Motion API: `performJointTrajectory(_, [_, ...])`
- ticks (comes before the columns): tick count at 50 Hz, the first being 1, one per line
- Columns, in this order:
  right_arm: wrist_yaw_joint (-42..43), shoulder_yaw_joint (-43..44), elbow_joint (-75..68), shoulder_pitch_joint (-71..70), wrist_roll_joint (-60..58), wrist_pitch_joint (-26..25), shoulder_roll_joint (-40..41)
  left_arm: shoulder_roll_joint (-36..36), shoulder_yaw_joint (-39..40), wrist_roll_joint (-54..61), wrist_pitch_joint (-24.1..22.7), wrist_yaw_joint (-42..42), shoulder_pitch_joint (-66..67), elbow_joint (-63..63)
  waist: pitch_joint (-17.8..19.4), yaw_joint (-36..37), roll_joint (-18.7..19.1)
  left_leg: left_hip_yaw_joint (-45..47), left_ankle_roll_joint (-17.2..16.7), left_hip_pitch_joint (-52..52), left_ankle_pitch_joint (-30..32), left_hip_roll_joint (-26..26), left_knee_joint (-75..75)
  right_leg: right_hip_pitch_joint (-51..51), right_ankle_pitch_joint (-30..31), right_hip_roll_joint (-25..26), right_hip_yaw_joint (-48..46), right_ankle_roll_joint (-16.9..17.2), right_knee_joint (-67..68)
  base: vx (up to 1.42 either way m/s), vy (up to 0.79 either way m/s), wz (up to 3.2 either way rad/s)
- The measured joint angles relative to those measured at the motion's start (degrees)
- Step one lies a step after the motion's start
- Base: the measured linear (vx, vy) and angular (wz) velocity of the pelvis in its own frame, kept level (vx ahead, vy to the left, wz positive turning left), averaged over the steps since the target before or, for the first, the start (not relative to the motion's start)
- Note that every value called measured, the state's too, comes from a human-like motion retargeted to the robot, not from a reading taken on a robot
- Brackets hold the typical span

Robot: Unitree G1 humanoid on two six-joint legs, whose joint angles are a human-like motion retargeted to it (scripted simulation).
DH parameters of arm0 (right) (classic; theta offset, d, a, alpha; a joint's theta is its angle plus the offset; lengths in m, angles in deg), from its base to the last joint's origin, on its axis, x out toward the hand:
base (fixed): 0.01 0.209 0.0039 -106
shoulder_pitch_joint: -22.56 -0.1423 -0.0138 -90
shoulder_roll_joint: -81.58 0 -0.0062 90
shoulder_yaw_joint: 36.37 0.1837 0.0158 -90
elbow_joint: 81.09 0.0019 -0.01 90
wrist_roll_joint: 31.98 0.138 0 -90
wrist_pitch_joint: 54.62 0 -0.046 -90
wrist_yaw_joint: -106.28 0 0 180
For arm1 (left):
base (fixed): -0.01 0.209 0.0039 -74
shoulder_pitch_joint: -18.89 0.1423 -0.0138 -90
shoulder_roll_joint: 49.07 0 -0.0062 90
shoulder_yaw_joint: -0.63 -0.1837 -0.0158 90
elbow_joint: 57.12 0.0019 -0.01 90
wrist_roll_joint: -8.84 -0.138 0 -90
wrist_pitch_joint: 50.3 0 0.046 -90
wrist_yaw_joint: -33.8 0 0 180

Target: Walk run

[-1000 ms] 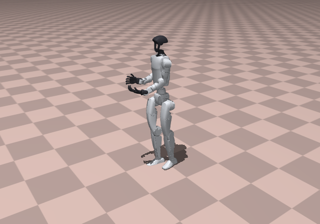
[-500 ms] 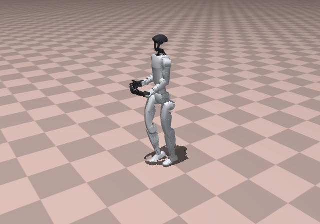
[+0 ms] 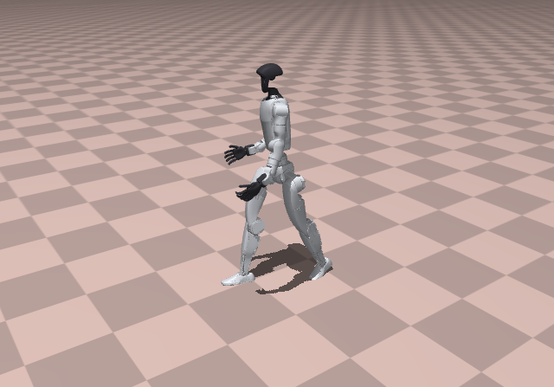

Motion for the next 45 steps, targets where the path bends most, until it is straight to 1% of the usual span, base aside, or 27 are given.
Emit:
performJointTrajectory(2, [-0.9,0.4,-0.3,0.2,0.5,0.0,0.1,2.4,0.0,-5.9,2.2,-1.3,1.4,4.1,-1.0,0.5,0.5,0.2,-2.3,-0.1,7.4,1.2,2.5,1.4,-1.1,1.2,1.6,-0.9,0.4,0.7,-0.36,0.02])
performJointTrajectory(5, [-2.3,0.9,-0.4,-0.6,0.2,-0.4,-0.3,5.3,-0.8,-12.3,3.7,-3.5,4.3,9.3,-1.3,-0.4,-0.2,0.2,-3.6,-1.7,21.4,2.0,10.9,5.3,-3.9,0.9,1.9,-1.2,0.6,0.72,-0.35,0.07])
performJointTrajectory(7, [-1.9,0.3,0.1,-1.8,-0.7,-0.2,-1.1,6.5,-0.8,-14.7,2.7,-5.3,6.5,11.7,-1.4,-0.2,-2.3,3.3,-2.9,-4.5,29.0,1.9,19.7,7.8,-5.7,0.1,2.2,-1.8,0.5,0.69,-0.35,-0.43])
performJointTrajectory(8, [-1.4,-0.1,0.3,-2.5,-1.1,-0.1,-1.4,6.9,-1.1,-15.5,2.0,-6.2,7.7,12.5,-1.5,0.2,-3.4,4.8,-1.8,-6.2,32.8,1.9,24.1,8.9,-6.6,0.0,3.6,-2.2,0.5,0.66,-0.34,-0.54])
performJointTrajectory(10, [-0.6,-0.5,0.3,-4.3,-1.5,0.3,-1.6,7.7,-2.1,-17.2,0.9,-7.3,10.0,13.4,-1.2,0.0,-4.3,6.0,-0.7,-10.8,38.1,4.3,33.4,11.2,-8.3,0.8,4.4,-2.8,0.3,0.68,-0.36,-0.26])
performJointTrajectory(12, [-0.4,-0.5,-0.3,-6.7,-1.3,0.6,-1.6,7.7,-2.6,-19.0,0.7,-7.7,12.2,13.3,-0.9,-0.1,-5.8,7.9,0.8,-14.8,32.2,6.1,38.8,13.1,-9.5,0.7,3.5,-3.6,-0.2,0.48,-0.28,-0.18])
performJointTrajectory(13, [-0.3,-0.6,-0.6,-7.8,-1.2,0.7,-1.6,7.4,-2.6,-20.0,0.8,-7.8,13.3,13.3,-0.7,0.3,-6.7,8.8,2.6,-17.1,27.8,6.7,41.4,14.1,-10.1,0.9,3.5,-3.9,-0.3,0.41,-0.21,-0.48])
performJointTrajectory(15, [-0.1,-0.8,-0.8,-9.7,-1.1,0.8,-1.9,6.5,-2.7,-21.2,1.1,-7.5,15.5,13.3,-0.1,1.5,-7.5,9.3,3.4,-21.7,20.7,6.5,43.8,15.5,-11.2,1.7,4.1,-4.2,-0.3,0.47,-0.18,-0.66])
performJointTrajectory(17, [0.4,-1.0,-0.3,-10.6,-1.7,1.3,-2.4,5.1,-3.0,-21.9,1.1,-6.8,17.8,13.6,0.7,2.5,-7.9,7.3,2.6,-25.5,16.4,3.2,40.8,16.9,-12.3,2.5,4.3,-4.2,-0.2,0.52,-0.14,-0.64])
performJointTrajectory(19, [1.2,-1.2,0.4,-11.3,-2.4,2.2,-2.7,3.6,-3.3,-22.5,1.1,-6.5,20.0,14.1,1.9,3.9,-8.1,7.9,3.3,-28.5,12.8,1.9,36.0,18.4,-13.6,3.5,4.8,-4.3,0.0,0.45,-0.12,-0.67])
performJointTrajectory(20, [1.7,-1.3,0.7,-11.6,-2.7,2.7,-2.9,2.8,-3.3,-22.8,1.0,-6.5,21.0,14.4,2.7,4.6,-8.2,8.1,3.7,-29.6,11.6,1.2,33.0,19.2,-14.2,4.2,5.0,-4.5,0.2,0.49,-0.13,-0.6])
performJointTrajectory(23, [2.6,-1.5,1.9,-11.8,-2.1,4.0,-3.0,0.5,-2.8,-24.6,1.4,-6.9,23.8,15.4,6.2,6.8,-8.1,6.2,4.3,-31.3,11.7,-1.9,21.5,22.1,-16.2,6.6,5.4,-5.2,0.6,0.45,-0.11,-0.57])
performJointTrajectory(25, [2.7,-1.5,2.5,-12.0,-1.2,4.7,-2.9,-1.1,-2.2,-25.7,1.7,-6.9,25.6,16.1,8.6,8.4,-7.7,5.7,4.8,-32.0,11.5,-3.0,14.2,24.2,-17.5,8.4,5.5,-5.6,0.8,0.46,-0.07,-0.51])
performJointTrajectory(28, [3.1,-1.3,3.2,-11.6,0.3,5.5,-2.8,-3.4,-0.8,-25.6,1.2,-6.7,28.5,17.3,10.9,10.5,-7.6,7.4,6.2,-33.7,9.6,-4.2,4.9,27.2,-19.5,10.0,6.4,-6.0,1.1,0.55,-0.07,-0.45])
performJointTrajectory(30, [3.3,-1.3,3.6,-11.2,1.0,6.0,-2.6,-4.5,0.4,-25.1,1.1,-6.2,30.7,18.1,11.5,11.5,-7.8,8.9,6.3,-34.8,7.5,-5.3,-0.6,28.8,-20.7,10.4,7.1,-6.2,1.3,0.6,-0.06,-0.32])
performJointTrajectory(32, [3.5,-1.4,3.9,-10.8,1.4,6.3,-2.3,-5.2,2.0,-25.2,1.7,-5.2,33.1,18.6,11.2,11.7,-8.1,9.6,6.6,-34.9,5.6,-7.1,-5.4,30.0,-21.6,10.6,6.6,-6.4,1.5,0.75,-0.06,-0.08])
performJointTrajectory(33, [3.5,-1.5,4.1,-10.5,1.6,6.4,-2.2,-5.5,3.1,-25.4,2.1,-4.8,34.2,18.7,10.8,11.8,-8.2,10.4,6.2,-34.7,5.2,-7.6,-7.0,30.5,-22.0,10.7,6.1,-6.5,1.7,0.74,-0.05,-0.12])
performJointTrajectory(35, [3.6,-1.5,4.4,-10.1,1.7,6.4,-2.1,-5.9,5.7,-25.9,2.6,-4.8,36.3,19.1,9.8,12.6,-8.1,12.5,4.3,-34.0,4.8,-6.8,-6.9,31.5,-22.2,11.2,5.8,-6.3,2.4,0.87,-0.03,-0.32])
performJointTrajectory(38, [3.2,-0.3,4.8,-9.0,1.5,6.5,-2.2,-6.3,8.6,-25.2,2.7,-6.1,38.1,19.5,7.1,15.6,-9.0,14.2,8.4,-33.5,7.0,-6.2,-3.8,32.4,-19.1,10.3,6.6,-4.7,3.7,0.95,0.0,-0.57])
performJointTrajectory(40, [2.4,1.3,4.5,-7.8,1.3,7.0,-1.5,-6.0,10.3,-24.1,2.8,-7.3,38.0,20.1,5.1,17.2,-9.1,11.9,9.7,-32.6,10.4,-7.2,-4.5,33.0,-14.9,9.7,5.7,-3.3,4.6,0.98,0.03,-0.35])
performJointTrajectory(42, [1.9,1.7,3.7,-5.8,1.6,7.3,-0.4,-5.7,12.1,-22.6,3.1,-8.6,37.0,20.8,3.3,18.0,-9.3,10.4,9.2,-31.2,12.7,-7.0,-4.5,33.4,-8.0,8.8,4.3,-1.1,6.8,1.03,0.03,-0.34])
performJointTrajectory(43, [1.9,1.4,3.2,-4.7,1.9,7.3,0.0,-5.5,12.9,-21.5,3.2,-9.0,36.2,21.2,2.5,18.7,-9.8,10.9,9.9,-30.7,12.3,-6.8,-4.0,33.4,-3.4,7.9,4.4,0.2,8.6,0.9,0.02,-0.52])
performJointTrajectory(45, [2.2,0.8,2.2,-2.8,2.6,7.1,0.7,-4.3,13.0,-18.4,3.4,-9.7,33.4,22.2,1.5,19.6,-9.7,8.2,10.7,-29.8,10.4,-6.2,-2.7,32.0,6.8,8.1,6.4,2.9,14.0,0.98,0.05,-0.23])
